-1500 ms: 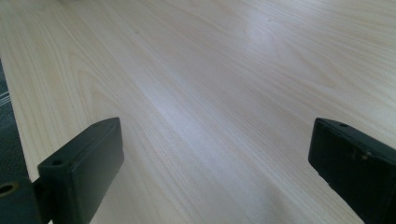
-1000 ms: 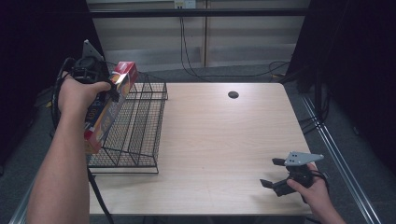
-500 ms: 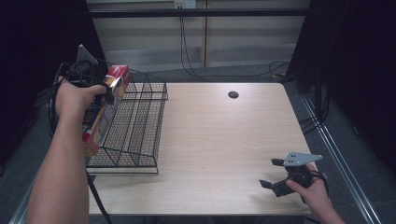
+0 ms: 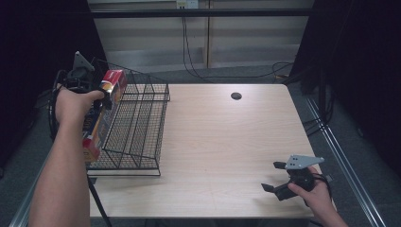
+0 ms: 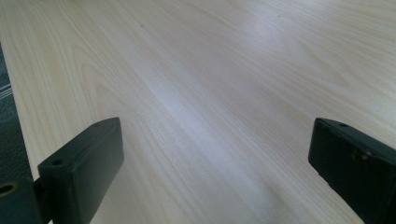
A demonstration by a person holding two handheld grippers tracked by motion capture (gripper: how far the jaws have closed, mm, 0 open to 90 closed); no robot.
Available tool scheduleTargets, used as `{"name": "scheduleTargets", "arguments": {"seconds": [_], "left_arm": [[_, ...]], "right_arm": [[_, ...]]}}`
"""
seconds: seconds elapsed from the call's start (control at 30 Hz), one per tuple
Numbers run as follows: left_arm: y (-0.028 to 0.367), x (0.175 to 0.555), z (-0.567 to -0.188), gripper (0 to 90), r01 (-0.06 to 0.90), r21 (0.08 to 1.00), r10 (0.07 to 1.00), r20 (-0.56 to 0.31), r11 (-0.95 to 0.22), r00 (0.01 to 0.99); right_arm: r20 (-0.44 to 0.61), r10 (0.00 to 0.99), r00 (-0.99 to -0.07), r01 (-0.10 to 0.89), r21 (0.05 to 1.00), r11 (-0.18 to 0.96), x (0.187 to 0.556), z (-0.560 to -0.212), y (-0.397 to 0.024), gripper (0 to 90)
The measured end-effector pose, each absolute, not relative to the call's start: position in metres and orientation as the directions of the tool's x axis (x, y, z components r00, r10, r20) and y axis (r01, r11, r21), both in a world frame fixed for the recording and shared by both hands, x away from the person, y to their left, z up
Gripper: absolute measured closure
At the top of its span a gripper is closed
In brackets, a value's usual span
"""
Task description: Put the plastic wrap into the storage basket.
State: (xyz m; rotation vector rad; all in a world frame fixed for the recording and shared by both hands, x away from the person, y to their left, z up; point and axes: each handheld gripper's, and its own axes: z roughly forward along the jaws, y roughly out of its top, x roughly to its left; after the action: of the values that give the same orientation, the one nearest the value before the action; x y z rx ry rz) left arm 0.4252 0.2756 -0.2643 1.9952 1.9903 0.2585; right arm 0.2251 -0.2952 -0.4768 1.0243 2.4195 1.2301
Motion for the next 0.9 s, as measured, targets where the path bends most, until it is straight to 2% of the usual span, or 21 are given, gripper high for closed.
{"name": "scheduleTargets", "arguments": {"seconds": [0.43,0.9], "left_arm": [[0.276,0.429,-0.277,44.2,0.943,0.331,0.998,-0.067,0.018,0.005],[0.276,0.427,-0.283,42.6,0.945,0.32,0.996,-0.082,0.067,-0.042]], "right_arm": [[0.104,0.676,-0.73,0.482,0.78,0.4,0.225,-0.478,-0.294,3.2],[0.109,0.674,-0.731,0.483,0.78,0.397,0.225,-0.478,-0.293,3.2]]}}
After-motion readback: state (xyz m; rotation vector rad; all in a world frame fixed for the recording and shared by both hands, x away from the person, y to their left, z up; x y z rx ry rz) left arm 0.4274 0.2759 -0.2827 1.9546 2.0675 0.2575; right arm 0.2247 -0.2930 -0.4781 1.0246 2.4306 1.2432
